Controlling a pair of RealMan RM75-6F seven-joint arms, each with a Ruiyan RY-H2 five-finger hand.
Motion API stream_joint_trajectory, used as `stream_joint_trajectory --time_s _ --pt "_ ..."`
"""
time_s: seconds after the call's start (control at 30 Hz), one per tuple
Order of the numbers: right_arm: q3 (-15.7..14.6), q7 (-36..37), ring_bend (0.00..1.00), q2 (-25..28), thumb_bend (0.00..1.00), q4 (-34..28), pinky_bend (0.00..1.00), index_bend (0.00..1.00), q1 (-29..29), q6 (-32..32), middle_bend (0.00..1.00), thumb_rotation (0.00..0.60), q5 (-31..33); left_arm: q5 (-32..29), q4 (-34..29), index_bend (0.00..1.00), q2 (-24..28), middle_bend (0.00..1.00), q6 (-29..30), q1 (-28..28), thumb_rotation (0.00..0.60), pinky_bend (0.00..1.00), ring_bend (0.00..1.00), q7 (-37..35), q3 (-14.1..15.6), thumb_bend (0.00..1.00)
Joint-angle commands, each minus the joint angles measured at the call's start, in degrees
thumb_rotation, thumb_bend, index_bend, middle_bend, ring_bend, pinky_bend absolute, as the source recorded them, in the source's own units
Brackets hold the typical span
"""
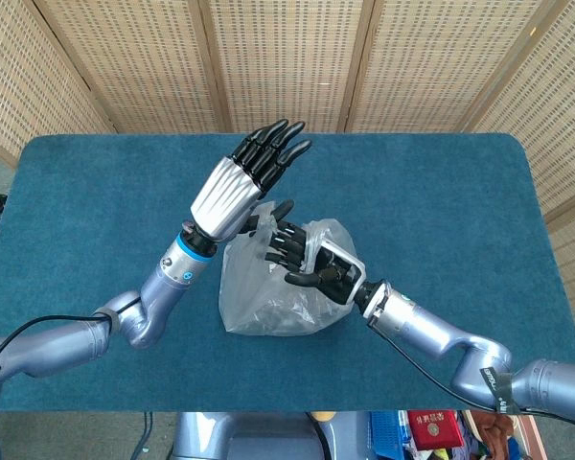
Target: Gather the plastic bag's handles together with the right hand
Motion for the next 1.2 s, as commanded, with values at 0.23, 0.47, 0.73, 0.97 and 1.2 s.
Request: stream_joint_trajectory --time_s 0.23,0.47,0.73,0.97,1.2 --pt "0.12 -0.21 0.06 -0.36 0.13 -0.34 0.09 0.16 0.39 -0.26 0.20 0.600 0.32 -0.17 0.07 0.00 -0.29 0.00 -0.48 -0.55 0.600 0.13 0.00 0.01 -0.13 0.35" --pt "0.45 0.04 0.07 -1.73 0.13 0.02 0.09 0.16 0.75 0.02 0.20 0.600 0.50 -0.69 0.01 0.00 -0.68 0.00 -0.62 -0.71 0.600 0.13 0.00 0.09 -0.33 0.35" --pt "1.15 -1.69 0.07 -4.35 0.16 1.34 0.10 0.15 0.61 1.03 0.20 0.600 1.88 -0.96 0.60 0.00 -0.88 0.00 -0.90 -0.75 0.600 0.13 0.00 -0.14 -0.20 0.35" --pt "2.27 -4.22 0.07 -6.20 0.19 2.20 0.11 0.15 0.55 1.45 0.20 0.600 3.66 -1.42 1.66 0.00 -1.47 0.00 -1.32 -1.07 0.600 0.13 0.00 -1.05 -0.29 0.35" --pt "3.36 -7.05 0.06 -7.63 0.20 2.60 0.11 0.15 0.31 0.72 0.20 0.600 6.16 -1.47 2.40 0.00 -1.70 0.00 -1.25 -1.21 0.600 0.13 0.00 -1.68 -0.31 0.35"
